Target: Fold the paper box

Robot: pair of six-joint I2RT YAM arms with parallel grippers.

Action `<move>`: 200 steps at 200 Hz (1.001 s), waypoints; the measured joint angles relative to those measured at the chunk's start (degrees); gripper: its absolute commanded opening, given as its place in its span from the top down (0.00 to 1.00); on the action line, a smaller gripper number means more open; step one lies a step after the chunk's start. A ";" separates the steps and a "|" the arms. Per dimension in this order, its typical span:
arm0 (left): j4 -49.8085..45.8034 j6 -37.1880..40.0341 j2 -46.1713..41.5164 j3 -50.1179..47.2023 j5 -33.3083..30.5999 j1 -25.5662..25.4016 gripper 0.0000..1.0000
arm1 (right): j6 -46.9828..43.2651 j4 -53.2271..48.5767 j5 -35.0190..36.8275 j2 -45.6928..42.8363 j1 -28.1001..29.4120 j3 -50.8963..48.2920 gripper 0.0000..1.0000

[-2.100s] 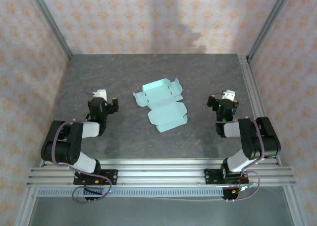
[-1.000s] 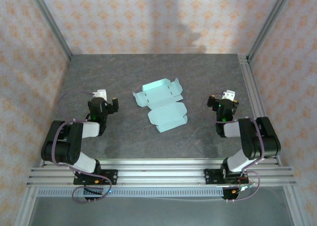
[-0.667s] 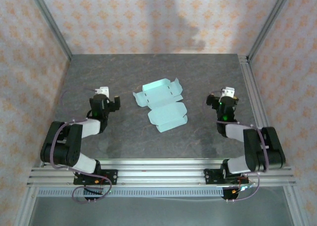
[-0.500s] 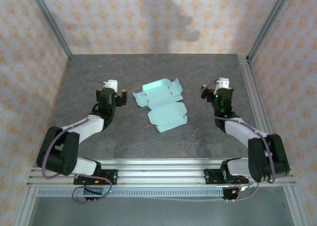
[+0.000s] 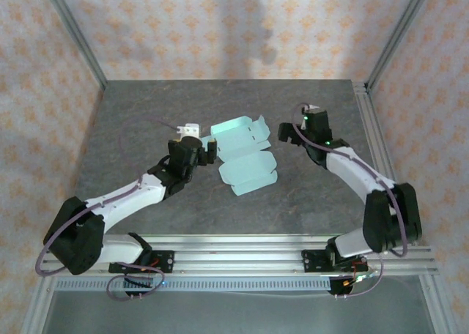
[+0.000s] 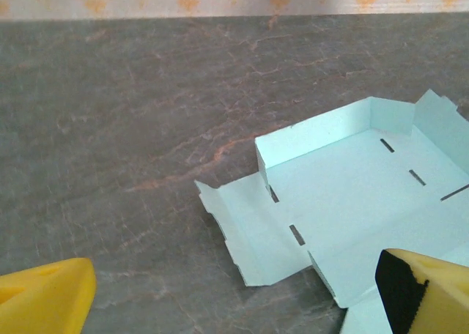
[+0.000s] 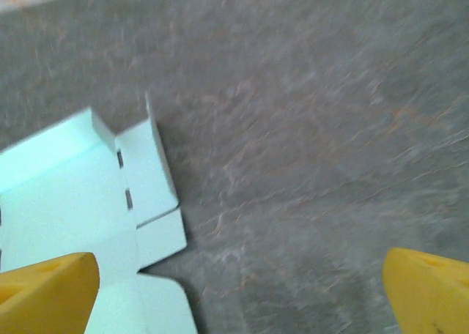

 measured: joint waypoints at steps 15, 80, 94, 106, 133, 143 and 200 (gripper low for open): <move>-0.92 -3.23 -0.44 -0.22 0.00 0.00 0.00 | 0.61 -2.64 -1.64 4.39 0.90 2.82 0.09; -6.45 -12.44 -1.11 -0.28 1.75 2.32 0.00 | -1.62 -9.64 -6.32 21.57 1.57 18.10 0.29; -6.97 -13.86 -1.62 -0.63 2.47 2.99 0.00 | -2.58 -10.49 -7.52 26.01 1.57 23.41 0.32; -7.58 -14.82 -2.47 -1.11 2.80 3.32 0.00 | -2.84 -11.17 -8.55 29.24 1.57 26.95 0.38; -8.48 -16.39 -4.79 -2.27 3.48 3.56 0.00 | -3.19 -13.20 -10.84 35.41 1.57 33.07 0.58; -8.90 -16.94 -5.75 -2.78 3.54 3.65 0.00 | -3.63 -13.75 -11.32 36.74 1.57 34.18 0.66; -9.40 -18.64 -7.87 -4.85 4.11 4.44 0.00 | -1.88 -14.56 -10.97 37.66 1.57 34.91 1.00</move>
